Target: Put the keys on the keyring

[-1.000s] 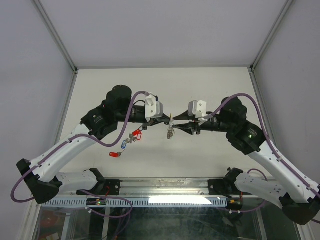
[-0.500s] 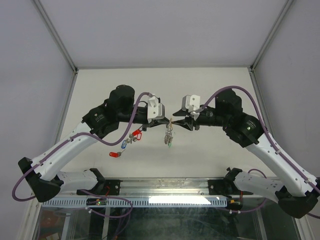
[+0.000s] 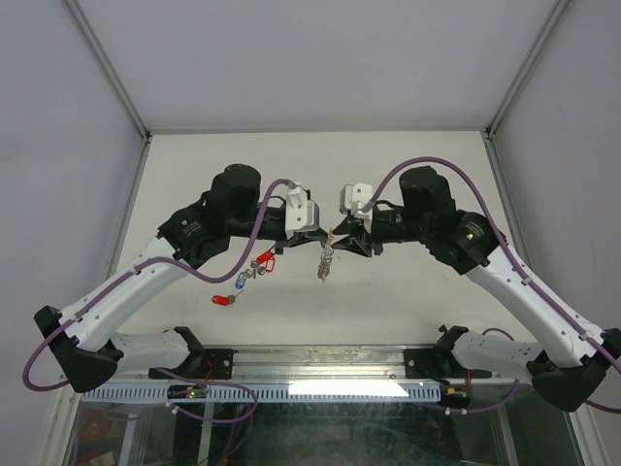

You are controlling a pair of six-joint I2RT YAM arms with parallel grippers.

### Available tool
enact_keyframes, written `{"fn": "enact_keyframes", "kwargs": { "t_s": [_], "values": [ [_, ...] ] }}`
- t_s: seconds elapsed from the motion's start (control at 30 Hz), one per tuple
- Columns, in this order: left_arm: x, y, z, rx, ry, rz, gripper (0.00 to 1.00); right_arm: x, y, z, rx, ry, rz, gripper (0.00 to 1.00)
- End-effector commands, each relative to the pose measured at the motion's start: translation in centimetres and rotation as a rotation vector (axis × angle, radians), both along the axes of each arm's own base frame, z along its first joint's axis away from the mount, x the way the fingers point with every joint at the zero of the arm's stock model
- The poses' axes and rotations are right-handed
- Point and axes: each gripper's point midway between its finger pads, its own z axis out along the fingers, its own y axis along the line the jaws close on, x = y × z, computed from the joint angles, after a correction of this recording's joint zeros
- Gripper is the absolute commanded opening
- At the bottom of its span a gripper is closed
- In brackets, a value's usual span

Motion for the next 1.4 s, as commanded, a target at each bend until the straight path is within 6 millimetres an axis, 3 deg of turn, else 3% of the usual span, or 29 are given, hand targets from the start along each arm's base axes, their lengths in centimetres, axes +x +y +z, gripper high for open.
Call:
{"fn": "enact_keyframes", "kwargs": {
  "t_s": [0.0,0.5,0.7,0.8,0.97,1.13,1.37],
  "values": [
    [0.1,-0.4,3.1,-0.065,-0.08,-0.016,0.0,-0.2,0.6,2.3,0.047,-0.023,0.027,0.32],
    [0.4,-0.5,2.7,-0.046,-0.077,-0.015,0.0,-0.1,0.8,2.5,0.051,-0.029,0.031,0.23],
    [0.5,-0.6,2.7,-0.045,-0.078,-0.015,0.0,0.0,0.7,1.8,0.03,-0.019,0.032,0.12],
    [0.5,-0.7,2.7,-0.045,-0.08,-0.017,0.0,0.2,0.8,1.9,0.028,-0.025,0.028,0.0],
    [0.5,-0.5,2.9,-0.048,-0.084,-0.009,0.0,0.4,0.6,2.1,0.027,-0.041,0.011,0.0],
    [0.2,-0.1,3.9,-0.074,-0.093,0.003,0.28,0.2,0.2,2.1,0.034,-0.059,0.005,0.0],
    [-0.2,0.5,4.2,-0.095,-0.092,0.023,0.31,-0.5,-0.3,3.1,0.084,-0.092,0.006,0.0]
  ]
}}
